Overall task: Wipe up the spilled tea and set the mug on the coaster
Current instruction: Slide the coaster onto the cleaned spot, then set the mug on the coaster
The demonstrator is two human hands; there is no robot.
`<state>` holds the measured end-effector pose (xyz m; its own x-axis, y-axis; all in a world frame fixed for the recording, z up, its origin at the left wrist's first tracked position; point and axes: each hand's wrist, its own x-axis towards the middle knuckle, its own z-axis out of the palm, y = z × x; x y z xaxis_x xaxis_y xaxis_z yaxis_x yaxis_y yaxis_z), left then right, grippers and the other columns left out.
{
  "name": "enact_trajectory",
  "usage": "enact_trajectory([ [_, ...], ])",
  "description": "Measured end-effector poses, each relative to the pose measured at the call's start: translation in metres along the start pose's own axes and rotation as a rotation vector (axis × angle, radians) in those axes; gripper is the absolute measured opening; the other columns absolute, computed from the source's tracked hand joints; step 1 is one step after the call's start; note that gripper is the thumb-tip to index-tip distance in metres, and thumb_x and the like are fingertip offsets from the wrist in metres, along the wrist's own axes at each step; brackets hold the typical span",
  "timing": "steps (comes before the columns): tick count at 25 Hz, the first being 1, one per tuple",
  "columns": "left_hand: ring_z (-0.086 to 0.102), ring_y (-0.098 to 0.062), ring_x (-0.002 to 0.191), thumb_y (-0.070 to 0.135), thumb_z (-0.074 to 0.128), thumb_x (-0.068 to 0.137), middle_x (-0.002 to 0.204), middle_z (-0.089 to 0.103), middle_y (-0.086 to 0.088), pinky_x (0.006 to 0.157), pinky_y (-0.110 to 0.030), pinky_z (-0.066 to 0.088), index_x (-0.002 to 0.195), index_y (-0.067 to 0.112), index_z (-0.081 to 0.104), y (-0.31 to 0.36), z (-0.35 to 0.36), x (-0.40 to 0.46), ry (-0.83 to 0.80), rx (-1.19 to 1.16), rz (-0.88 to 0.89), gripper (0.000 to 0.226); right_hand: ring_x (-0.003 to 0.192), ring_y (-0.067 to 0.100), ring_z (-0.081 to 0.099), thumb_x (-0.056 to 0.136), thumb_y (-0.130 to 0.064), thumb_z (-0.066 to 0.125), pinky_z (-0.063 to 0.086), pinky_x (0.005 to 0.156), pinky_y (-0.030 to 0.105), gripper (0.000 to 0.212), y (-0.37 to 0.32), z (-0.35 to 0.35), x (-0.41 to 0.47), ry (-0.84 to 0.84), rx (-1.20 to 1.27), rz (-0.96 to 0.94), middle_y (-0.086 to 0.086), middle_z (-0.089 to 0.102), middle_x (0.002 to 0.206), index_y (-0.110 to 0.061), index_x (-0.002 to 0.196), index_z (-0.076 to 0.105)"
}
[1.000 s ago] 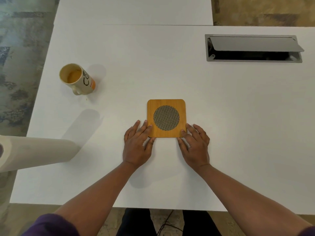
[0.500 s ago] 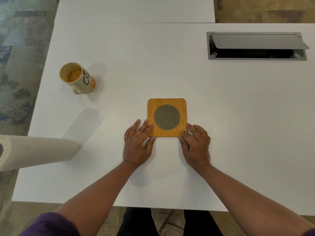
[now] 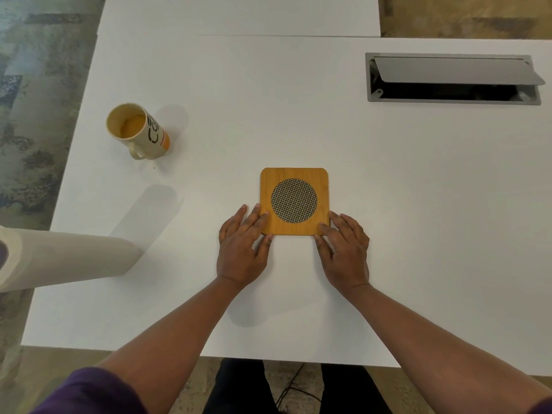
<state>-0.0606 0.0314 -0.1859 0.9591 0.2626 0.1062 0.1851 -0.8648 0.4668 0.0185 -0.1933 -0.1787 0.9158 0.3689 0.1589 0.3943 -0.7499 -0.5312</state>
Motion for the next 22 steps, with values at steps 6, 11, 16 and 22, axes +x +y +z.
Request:
enact_trajectory([
  [6, 0.033, -0.022, 0.150, 0.038, 0.052, 0.099, 0.156, 0.047, -0.002, 0.118, -0.039, 0.021, 0.141, 0.025, 0.058, 0.005, -0.002, 0.001, 0.014, -0.006, -0.027, 0.044, 0.144, 0.029, 0.031, 0.095, -0.038, 0.055, 0.025, 0.103, 0.046, 0.018, -0.030, -0.007, 0.024, -0.140, -0.124, 0.071, 0.001, 0.048, 0.151, -0.028, 0.100, 0.068],
  [11, 0.041, -0.025, 0.144, 0.033, 0.064, 0.096, 0.154, 0.050, -0.004, 0.111, -0.047, 0.030, 0.123, 0.030, 0.072, 0.012, -0.010, 0.012, -0.017, -0.122, -0.194, 0.028, 0.145, 0.034, 0.035, 0.101, -0.027, 0.050, 0.035, 0.109, 0.049, 0.036, -0.053, 0.000, 0.061, -0.377, -0.228, -0.162, 0.007, 0.050, 0.151, -0.019, 0.134, 0.062],
  [16, 0.042, -0.024, 0.141, 0.036, 0.069, 0.094, 0.150, 0.054, 0.000, 0.110, -0.048, 0.031, 0.115, 0.031, 0.077, 0.014, -0.025, 0.024, -0.119, -0.118, -0.219, 0.023, 0.151, 0.030, 0.024, 0.104, -0.019, 0.044, 0.034, 0.116, 0.050, 0.041, -0.063, 0.007, 0.078, -0.541, -0.196, -0.196, 0.006, 0.039, 0.159, -0.015, 0.144, 0.051],
  [22, 0.057, -0.015, 0.115, 0.016, 0.073, 0.092, 0.124, 0.061, 0.001, 0.101, -0.040, 0.050, 0.108, 0.020, 0.068, -0.010, -0.074, 0.059, 0.333, -0.480, -0.578, 0.018, 0.135, 0.030, 0.050, 0.097, -0.006, 0.054, 0.027, 0.110, 0.025, 0.031, -0.095, 0.015, 0.102, -0.468, 0.014, -0.203, 0.012, 0.060, 0.140, -0.005, 0.126, 0.066],
])
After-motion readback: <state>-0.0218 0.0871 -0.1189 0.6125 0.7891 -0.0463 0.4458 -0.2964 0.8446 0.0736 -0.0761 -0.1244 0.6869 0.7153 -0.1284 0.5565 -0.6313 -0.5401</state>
